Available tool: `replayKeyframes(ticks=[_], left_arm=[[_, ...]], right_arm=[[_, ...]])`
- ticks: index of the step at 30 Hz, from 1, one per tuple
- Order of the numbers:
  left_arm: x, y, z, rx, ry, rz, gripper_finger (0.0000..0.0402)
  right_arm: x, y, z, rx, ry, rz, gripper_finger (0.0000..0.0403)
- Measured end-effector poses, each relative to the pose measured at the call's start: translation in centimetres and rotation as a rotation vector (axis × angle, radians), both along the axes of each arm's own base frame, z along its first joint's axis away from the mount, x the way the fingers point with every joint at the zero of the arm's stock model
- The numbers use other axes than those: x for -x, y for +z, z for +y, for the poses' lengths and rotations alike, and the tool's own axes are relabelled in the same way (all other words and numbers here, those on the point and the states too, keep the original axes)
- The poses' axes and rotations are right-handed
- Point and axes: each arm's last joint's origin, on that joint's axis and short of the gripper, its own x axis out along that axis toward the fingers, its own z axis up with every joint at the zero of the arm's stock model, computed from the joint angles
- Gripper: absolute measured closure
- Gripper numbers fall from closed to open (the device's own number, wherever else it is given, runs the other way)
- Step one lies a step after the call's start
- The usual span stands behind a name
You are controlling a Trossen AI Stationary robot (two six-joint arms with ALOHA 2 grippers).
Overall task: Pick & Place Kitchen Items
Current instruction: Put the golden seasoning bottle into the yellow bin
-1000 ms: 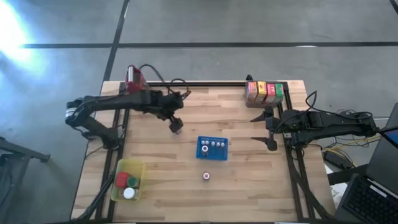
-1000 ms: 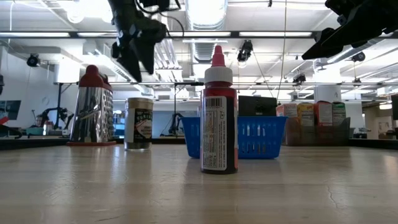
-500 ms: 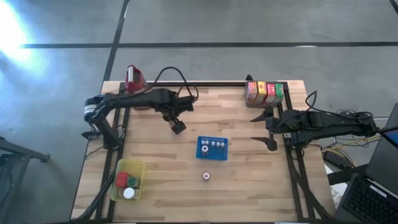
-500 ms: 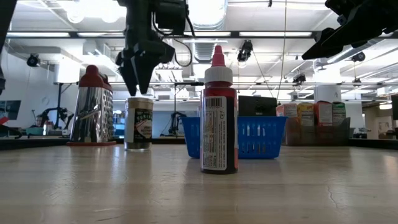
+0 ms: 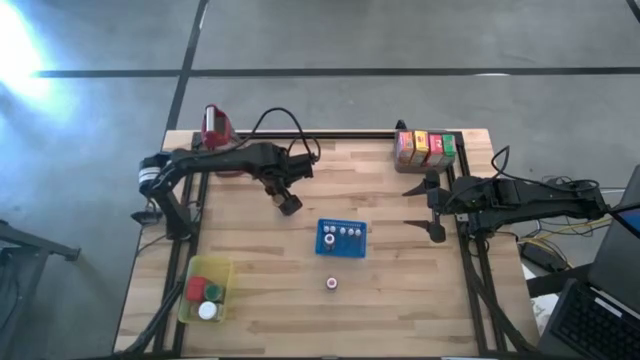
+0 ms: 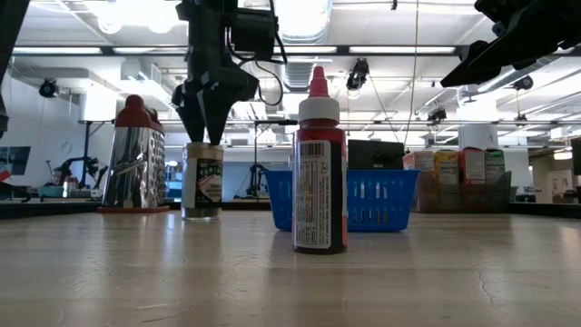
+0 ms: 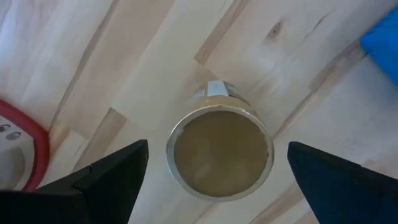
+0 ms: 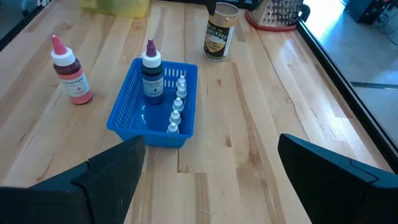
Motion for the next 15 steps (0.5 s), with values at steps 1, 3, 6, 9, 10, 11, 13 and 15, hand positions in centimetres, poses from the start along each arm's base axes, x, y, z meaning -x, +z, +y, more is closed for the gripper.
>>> replayKeyframes(ticks=[1, 3, 6, 9, 10, 11, 13, 15], left_arm=[[0.0, -0.2, 0.0, 0.002, 0.001, 0.002, 0.0012], [0.1, -0.6, 0.0, 0.018, 0.0, 0.001, 0.0012], [0.2, -1.4, -0.1, 0.031, 0.0, 0.018, 0.0012], [0.0, -2.0, -0.1, 0.028, -0.005, 0.006, 0.0012], [-0.1, -2.0, 0.0, 0.027, -0.006, 0.001, 0.0012], [-0.1, -2.1, -0.1, 0.029, -0.01, 0.002, 0.0012], [-0.1, -2.2, 0.0, 0.028, -0.014, -0.006, 0.0012], [-0.1, -2.4, 0.0, 0.029, -0.013, -0.008, 0.0012]], right_arm=[[0.0, 0.0, 0.0, 0.002, 0.001, 0.0, 0.0039], [0.0, 0.0, 0.0, 0.0, 0.0, 0.0, 0.0039], [0.0, 0.0, 0.0, 0.002, 0.001, 0.0, 0.0039], [0.0, 0.0, 0.0, 0.0, 0.0, 0.0, 0.0039], [0.0, 0.0, 0.0, 0.002, 0.001, 0.0, 0.0039], [0.0, 0.0, 0.0, 0.001, 0.001, 0.0, 0.0039], [0.0, 0.0, 0.0, 0.0, 0.0, 0.0, 0.0039], [0.0, 0.0, 0.0, 0.001, 0.001, 0.0, 0.0039]])
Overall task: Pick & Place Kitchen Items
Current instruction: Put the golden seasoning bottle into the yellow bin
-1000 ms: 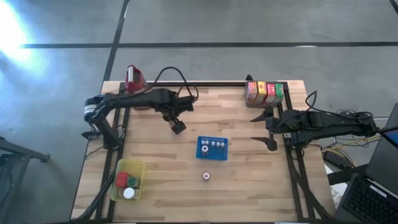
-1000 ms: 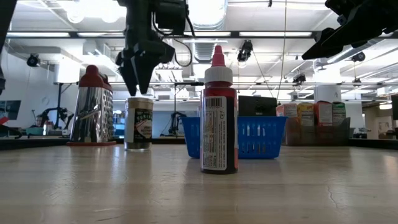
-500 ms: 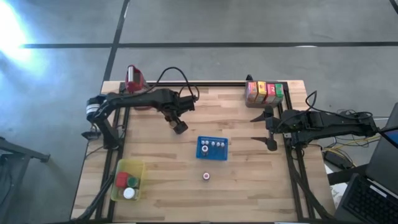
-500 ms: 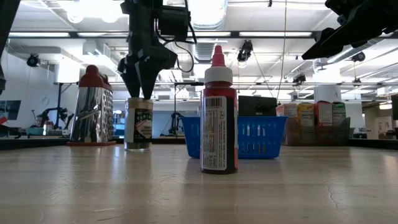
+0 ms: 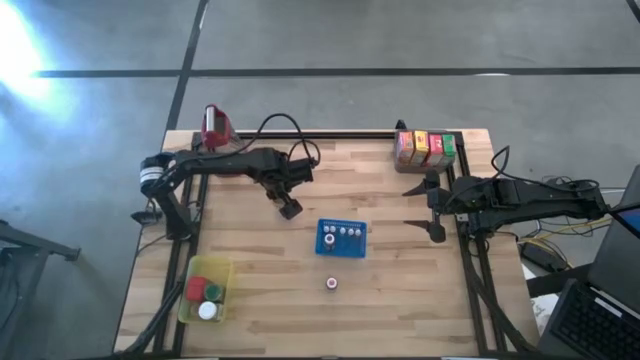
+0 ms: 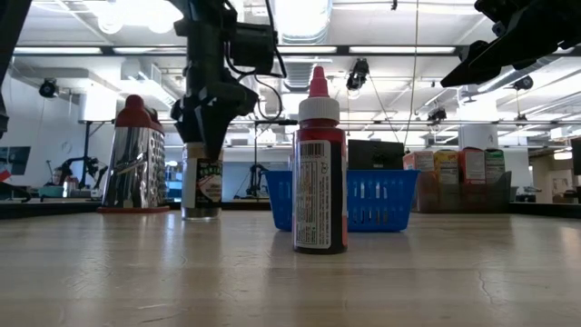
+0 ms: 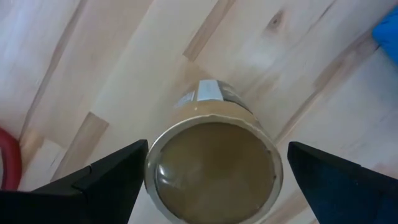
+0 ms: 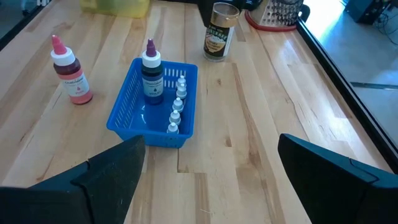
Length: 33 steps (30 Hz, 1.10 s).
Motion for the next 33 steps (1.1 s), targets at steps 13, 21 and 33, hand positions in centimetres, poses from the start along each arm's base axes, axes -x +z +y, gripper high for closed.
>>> replayKeyframes(ticks=[13, 21, 33], left_arm=[[0.14, -1.01, 0.01, 0.001, -0.016, -0.002, 0.0013], [0.16, -1.04, 0.02, 0.002, -0.019, -0.001, 0.006], [0.09, -1.04, 0.11, 0.0, -0.016, -0.011, 0.0113]], right_arm=[[0.0, 0.0, 0.0, -0.001, -0.001, 0.0, 0.0039], [0.0, 0.01, 0.0, 0.0, 0.0, -0.001, 0.0039], [0.0, 0.0, 0.0, 0.0, 0.0, 0.0, 0.0039]])
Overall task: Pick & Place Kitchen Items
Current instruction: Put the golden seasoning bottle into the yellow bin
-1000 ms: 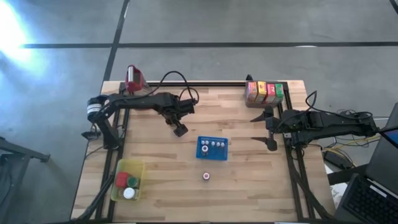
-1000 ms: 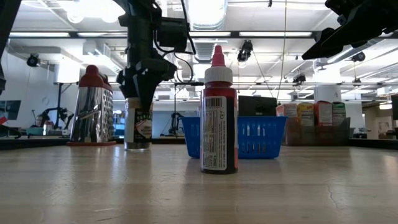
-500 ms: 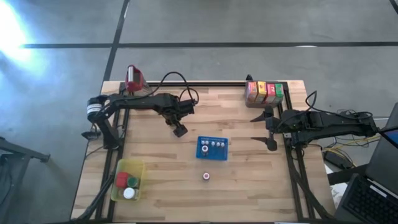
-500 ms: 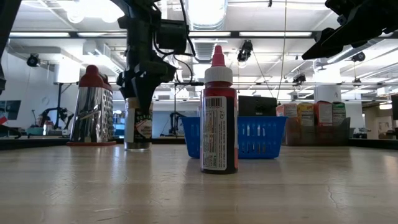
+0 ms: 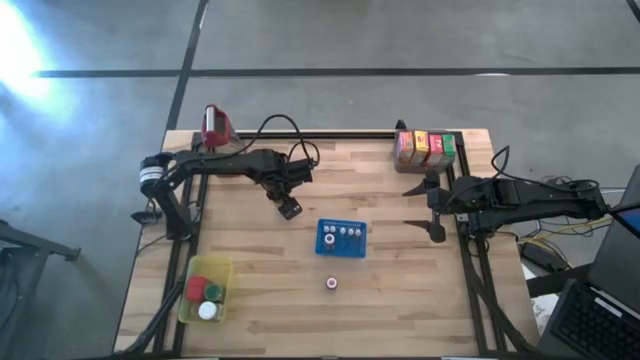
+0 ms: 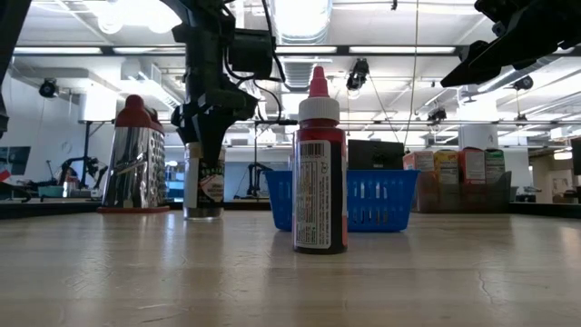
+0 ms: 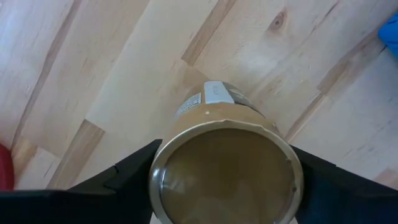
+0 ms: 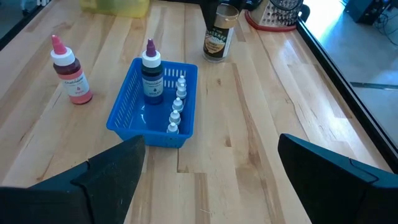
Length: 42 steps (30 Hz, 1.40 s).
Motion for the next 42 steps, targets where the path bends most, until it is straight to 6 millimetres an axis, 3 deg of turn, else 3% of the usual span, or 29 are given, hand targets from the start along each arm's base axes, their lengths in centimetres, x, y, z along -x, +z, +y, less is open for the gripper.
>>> replayKeyframes(ticks=[28, 35, 42], left_arm=[[-0.2, 0.1, -0.1, 0.009, -0.125, -0.034, 0.0115], [1.0, 1.8, -1.7, 0.018, -0.126, -0.031, 0.0116], [3.2, 4.5, -4.9, 0.052, -0.12, -0.035, 0.0116]], right_arm=[[0.0, 0.0, 0.0, -0.002, -0.001, 0.0, 0.0039], [0.0, 0.0, 0.0, -0.002, -0.001, 0.0, 0.0039], [0.0, 0.0, 0.0, 0.0, 0.0, -0.001, 0.0039]])
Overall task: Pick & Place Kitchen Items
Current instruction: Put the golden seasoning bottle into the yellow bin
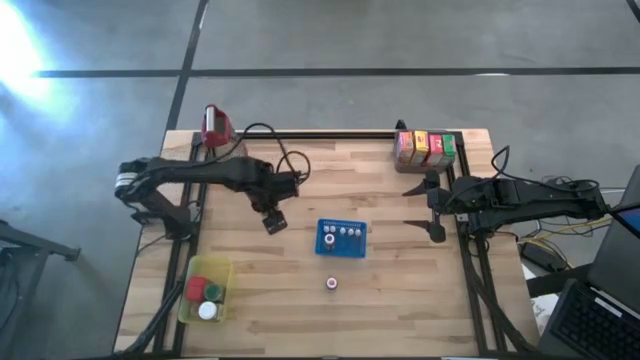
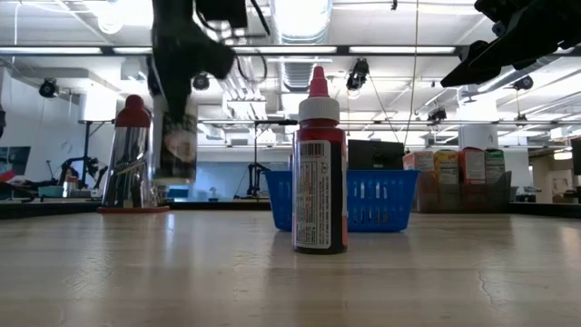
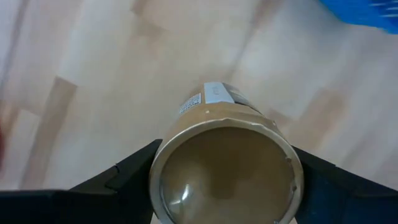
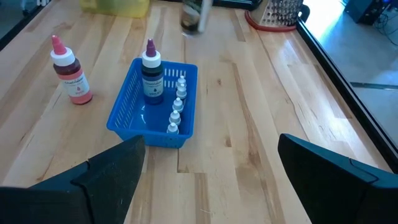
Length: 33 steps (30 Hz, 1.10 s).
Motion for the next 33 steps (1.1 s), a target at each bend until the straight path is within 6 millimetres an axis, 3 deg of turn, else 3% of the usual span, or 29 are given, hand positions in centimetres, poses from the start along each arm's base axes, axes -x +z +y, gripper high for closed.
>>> replayKeyframes(ticks=[12, 23, 33], left_arm=[[5.4, 4.7, -6.7, 0.07, 0.082, -0.101, 0.0117], [10.1, 6.1, -11.4, 0.103, 0.194, -0.063, 0.0117], [12.3, 5.9, -13.6, 0.089, 0.255, -0.04, 0.0117]], right_arm=[[0.0, 0.0, 0.0, 0.0, 0.0, 0.0, 0.0039], [0.0, 0.0, 0.0, -0.002, -0.001, 0.0, 0.0039], [0.0, 0.0, 0.0, -0.001, -0.001, 0.0, 0.0039]])
